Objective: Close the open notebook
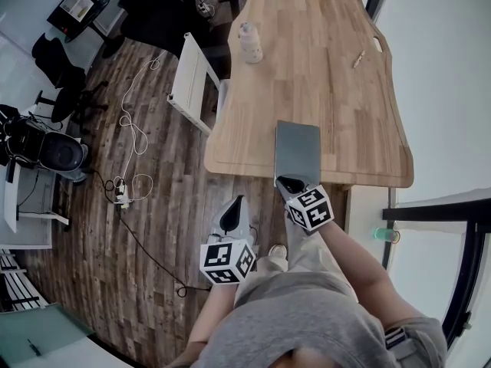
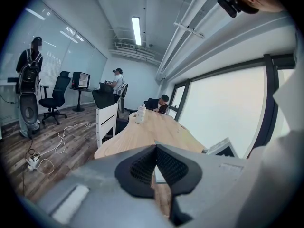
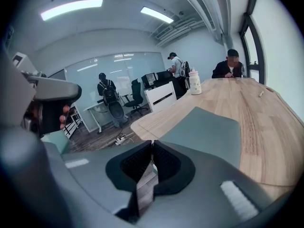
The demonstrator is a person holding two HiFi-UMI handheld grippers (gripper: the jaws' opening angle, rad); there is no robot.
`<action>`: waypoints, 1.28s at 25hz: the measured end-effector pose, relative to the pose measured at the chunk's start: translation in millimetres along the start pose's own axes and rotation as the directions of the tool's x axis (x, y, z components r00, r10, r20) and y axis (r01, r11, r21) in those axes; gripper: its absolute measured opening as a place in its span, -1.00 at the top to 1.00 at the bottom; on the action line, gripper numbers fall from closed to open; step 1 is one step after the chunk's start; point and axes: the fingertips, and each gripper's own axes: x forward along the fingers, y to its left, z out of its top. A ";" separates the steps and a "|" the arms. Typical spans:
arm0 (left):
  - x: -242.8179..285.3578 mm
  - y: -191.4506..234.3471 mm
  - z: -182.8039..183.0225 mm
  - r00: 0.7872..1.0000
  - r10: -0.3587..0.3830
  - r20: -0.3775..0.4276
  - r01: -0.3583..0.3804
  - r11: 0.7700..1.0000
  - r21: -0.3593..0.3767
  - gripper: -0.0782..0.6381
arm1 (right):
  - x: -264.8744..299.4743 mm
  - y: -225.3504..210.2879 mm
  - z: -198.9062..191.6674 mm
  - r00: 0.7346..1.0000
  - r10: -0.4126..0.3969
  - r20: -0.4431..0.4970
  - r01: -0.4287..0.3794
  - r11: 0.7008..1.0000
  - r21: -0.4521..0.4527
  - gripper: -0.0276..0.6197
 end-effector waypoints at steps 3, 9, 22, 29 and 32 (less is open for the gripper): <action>4.6 -0.3 -1.7 1.000 0.002 -0.005 -0.002 1.000 -0.002 0.78 | 9.6 -1.1 -8.4 1.000 0.002 -0.030 -0.002 1.000 -0.012 0.85; 10.4 3.4 -5.5 1.000 0.008 -0.018 -0.008 1.000 -0.005 0.78 | 26.9 -0.9 -21.1 0.997 0.012 -0.080 -0.014 1.000 -0.026 0.85; 15.2 9.4 -4.6 1.000 0.013 -0.021 -0.013 1.000 -0.015 0.78 | 45.9 -1.7 -38.4 0.988 -0.002 -0.157 -0.010 0.997 -0.078 0.83; 14.7 9.4 -0.8 1.000 0.007 -0.013 -0.007 1.000 -0.011 0.78 | 47.4 -2.4 -40.5 0.986 -0.021 -0.167 0.005 0.995 -0.096 0.82; 10.6 9.9 -0.4 1.000 0.005 -0.010 -0.005 1.000 -0.011 0.78 | 47.2 -0.8 -40.4 0.986 -0.026 -0.167 0.010 0.995 -0.096 0.82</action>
